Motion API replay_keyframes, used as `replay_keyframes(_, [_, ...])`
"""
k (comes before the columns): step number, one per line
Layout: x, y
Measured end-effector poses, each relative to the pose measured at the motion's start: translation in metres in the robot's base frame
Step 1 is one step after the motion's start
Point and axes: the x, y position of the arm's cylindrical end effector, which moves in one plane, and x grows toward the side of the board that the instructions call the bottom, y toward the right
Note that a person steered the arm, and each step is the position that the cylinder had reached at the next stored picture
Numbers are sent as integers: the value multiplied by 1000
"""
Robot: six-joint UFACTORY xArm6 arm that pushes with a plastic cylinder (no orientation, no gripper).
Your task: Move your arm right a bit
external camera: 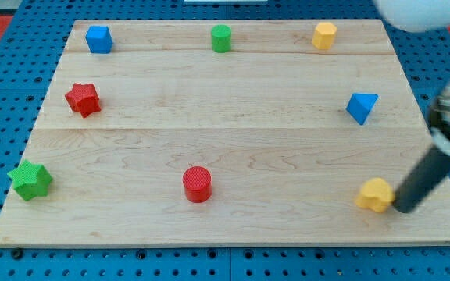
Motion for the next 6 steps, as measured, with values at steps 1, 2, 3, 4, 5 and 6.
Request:
replay_keyframes(1, [-11, -49])
replay_keyframes(2, [-12, -26])
replay_keyframes(3, [-12, 11])
replay_keyframes(4, [-12, 26])
replay_keyframes(5, [-15, 23])
replay_keyframes(6, [-26, 32])
